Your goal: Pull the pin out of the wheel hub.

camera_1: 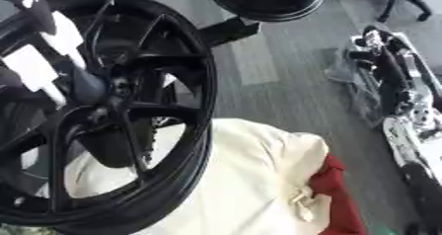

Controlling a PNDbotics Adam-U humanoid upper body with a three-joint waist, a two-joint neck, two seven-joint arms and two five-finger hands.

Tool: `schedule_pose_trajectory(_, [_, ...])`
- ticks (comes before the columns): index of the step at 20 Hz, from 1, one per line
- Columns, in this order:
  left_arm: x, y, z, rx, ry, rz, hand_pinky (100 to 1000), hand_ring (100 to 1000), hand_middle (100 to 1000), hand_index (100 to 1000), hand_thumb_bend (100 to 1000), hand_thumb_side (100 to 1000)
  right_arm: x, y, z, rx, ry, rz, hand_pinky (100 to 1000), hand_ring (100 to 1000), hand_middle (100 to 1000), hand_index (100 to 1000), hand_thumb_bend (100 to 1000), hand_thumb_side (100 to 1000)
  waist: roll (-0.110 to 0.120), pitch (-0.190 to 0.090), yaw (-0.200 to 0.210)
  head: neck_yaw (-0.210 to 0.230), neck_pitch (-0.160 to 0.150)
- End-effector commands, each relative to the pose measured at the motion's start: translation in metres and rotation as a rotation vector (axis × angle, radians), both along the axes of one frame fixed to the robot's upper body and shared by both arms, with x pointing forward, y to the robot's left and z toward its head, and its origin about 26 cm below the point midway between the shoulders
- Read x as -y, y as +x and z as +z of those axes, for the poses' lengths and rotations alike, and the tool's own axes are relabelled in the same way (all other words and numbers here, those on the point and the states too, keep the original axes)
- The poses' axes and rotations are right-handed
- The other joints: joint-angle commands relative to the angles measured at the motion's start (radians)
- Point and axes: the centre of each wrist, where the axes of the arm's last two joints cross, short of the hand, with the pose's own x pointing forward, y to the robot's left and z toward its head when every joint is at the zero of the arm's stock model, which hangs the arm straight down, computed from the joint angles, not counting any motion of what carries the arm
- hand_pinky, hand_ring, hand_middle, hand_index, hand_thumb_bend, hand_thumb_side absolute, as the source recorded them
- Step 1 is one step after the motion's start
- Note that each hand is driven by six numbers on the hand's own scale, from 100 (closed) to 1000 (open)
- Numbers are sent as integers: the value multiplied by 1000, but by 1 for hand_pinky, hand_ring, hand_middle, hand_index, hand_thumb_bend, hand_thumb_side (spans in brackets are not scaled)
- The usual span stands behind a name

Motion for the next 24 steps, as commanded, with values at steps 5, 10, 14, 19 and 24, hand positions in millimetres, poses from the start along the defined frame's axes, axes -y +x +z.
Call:
schedule_pose_trajectory(5, [-2,-10,18,56,-7,-13,811,639,684,761,540,164,3,0,9,19,-24,2,853,723,717,824,100,634,-2,-13,3,2,-7])
schedule_pose_trajectory(10, [-1,-17,23,63,-19,-23,807,621,647,751,539,155,3,0,8,17,-24,2,853,723,717,824,100,633,-4,-13,5,3,-7])
schedule_pose_trajectory(14, [-1,-18,22,59,-18,-15,808,626,647,738,525,140,3,0,8,18,-24,3,853,723,717,824,100,633,-5,-12,4,4,-9])
schedule_pose_trajectory(19, [-4,-15,14,46,10,6,797,626,631,708,511,130,3,0,8,17,-24,1,852,723,716,823,100,632,-7,-8,2,4,-11])
schedule_pose_trajectory(24, [-6,-16,13,54,26,3,802,654,658,714,532,115,3,0,8,18,-22,4,853,723,716,823,100,632,-9,-7,3,3,-20])
